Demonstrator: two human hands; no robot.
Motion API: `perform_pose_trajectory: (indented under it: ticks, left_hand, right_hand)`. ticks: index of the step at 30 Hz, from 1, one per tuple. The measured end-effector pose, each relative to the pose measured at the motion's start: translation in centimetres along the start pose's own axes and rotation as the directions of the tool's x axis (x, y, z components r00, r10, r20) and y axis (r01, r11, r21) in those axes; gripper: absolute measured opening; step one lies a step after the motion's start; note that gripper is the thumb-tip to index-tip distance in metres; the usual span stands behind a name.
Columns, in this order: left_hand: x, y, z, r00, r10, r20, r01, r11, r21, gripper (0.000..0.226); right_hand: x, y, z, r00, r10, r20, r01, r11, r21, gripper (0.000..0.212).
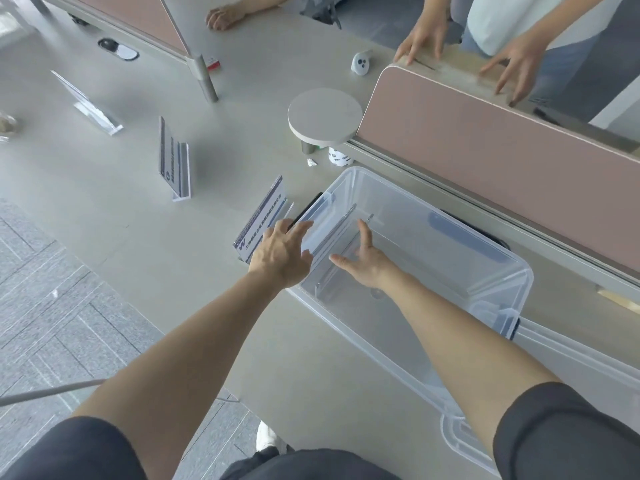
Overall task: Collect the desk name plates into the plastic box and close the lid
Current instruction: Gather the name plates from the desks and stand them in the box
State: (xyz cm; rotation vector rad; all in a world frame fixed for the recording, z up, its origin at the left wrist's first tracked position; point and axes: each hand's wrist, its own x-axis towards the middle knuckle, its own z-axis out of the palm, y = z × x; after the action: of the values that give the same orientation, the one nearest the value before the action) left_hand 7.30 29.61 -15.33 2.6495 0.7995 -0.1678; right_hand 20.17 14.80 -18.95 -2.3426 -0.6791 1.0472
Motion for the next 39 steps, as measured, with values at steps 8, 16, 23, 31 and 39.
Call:
perform_pose_trajectory:
  ticks: [8, 16, 23, 31, 39]
  left_hand:
    - [-3.2, 1.8, -2.9, 0.983, 0.169, -0.065, -0.172, 0.984, -0.040, 0.042]
    - [-8.5, 7.6, -2.5, 0.867, 0.491, 0.077, -0.474, 0.863, -0.175, 0.028]
    - [-15.5, 16.3, 2.5, 0.681, 0.703, 0.204, -0.632, 0.705, -0.322, 0.027]
    - [-24.3, 25.5, 7.2, 0.454, 0.834, 0.312, -0.779, 0.542, -0.316, 0.021]
    - [-32.1, 35.5, 12.4, 0.395, 0.851, 0.346, -0.841, 0.487, -0.236, 0.022]
  right_hand:
    - [-8.1, -0.9, -4.6, 0.965, 0.027, -0.262, -0.041, 0.998, -0.047, 0.042]
    - [-23.4, 2.7, -4.2, 0.839, 0.207, -0.503, -0.262, 0.964, -0.040, 0.029]
    - [-40.2, 10.1, 0.1, 0.631, 0.453, -0.630, -0.491, 0.862, 0.129, 0.016]
    - [-56.1, 17.7, 5.7, 0.378, 0.688, -0.620, -0.616, 0.687, 0.386, 0.021]
    - [-64.4, 27.2, 6.0, 0.318, 0.710, -0.629, -0.557, 0.676, 0.482, 0.022]
